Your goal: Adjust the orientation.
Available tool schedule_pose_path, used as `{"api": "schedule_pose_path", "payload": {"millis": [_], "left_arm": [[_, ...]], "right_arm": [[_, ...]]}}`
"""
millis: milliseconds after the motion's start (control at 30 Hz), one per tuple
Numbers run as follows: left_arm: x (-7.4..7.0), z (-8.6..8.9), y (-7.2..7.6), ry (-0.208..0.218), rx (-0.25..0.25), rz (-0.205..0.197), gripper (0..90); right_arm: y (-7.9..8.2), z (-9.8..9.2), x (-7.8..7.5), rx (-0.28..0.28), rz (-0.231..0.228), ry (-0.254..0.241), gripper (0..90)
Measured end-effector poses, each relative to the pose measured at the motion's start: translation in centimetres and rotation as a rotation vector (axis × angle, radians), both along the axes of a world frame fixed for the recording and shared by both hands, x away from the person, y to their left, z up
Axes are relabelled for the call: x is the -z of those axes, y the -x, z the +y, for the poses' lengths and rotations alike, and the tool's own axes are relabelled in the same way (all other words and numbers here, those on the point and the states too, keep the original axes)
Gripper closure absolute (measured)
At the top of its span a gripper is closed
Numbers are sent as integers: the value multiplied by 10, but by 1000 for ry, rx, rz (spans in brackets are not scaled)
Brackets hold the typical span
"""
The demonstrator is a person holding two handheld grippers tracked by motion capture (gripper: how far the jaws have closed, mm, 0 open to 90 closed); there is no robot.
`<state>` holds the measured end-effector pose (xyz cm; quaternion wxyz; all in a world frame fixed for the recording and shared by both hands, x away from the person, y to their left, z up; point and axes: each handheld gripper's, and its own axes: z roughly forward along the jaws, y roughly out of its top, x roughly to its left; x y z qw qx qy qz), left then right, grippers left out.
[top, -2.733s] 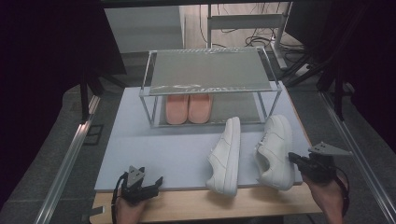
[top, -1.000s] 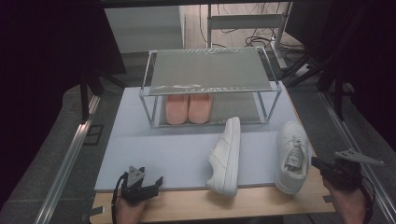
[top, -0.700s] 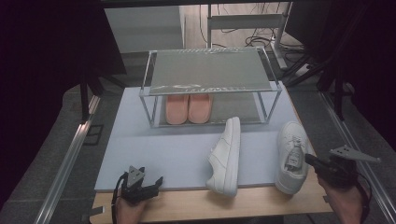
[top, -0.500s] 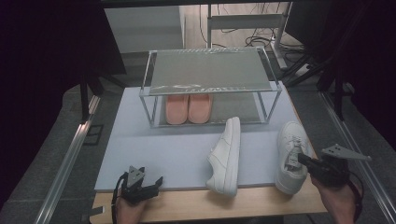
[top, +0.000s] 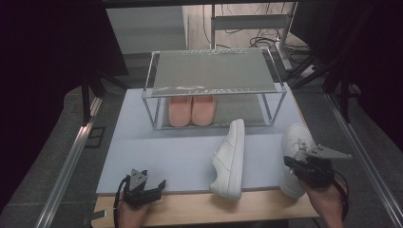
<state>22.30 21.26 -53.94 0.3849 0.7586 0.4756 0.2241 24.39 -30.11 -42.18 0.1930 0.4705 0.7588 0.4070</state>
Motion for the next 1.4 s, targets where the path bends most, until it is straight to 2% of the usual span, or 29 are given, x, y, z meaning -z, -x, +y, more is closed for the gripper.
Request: {"api": "schedule_pose_path", "payload": {"millis": [500,1100,1400], "left_arm": [[0,0,0,-1,0,1,171],[0,0,0,1,0,1,171],[0,0,0,1,-1,0,171]], "right_arm": [[-8,39,8,-84,28,7,900],[-18,87,10,-176,31,18,896],[-26,106,14,-198,35,25,896]]}}
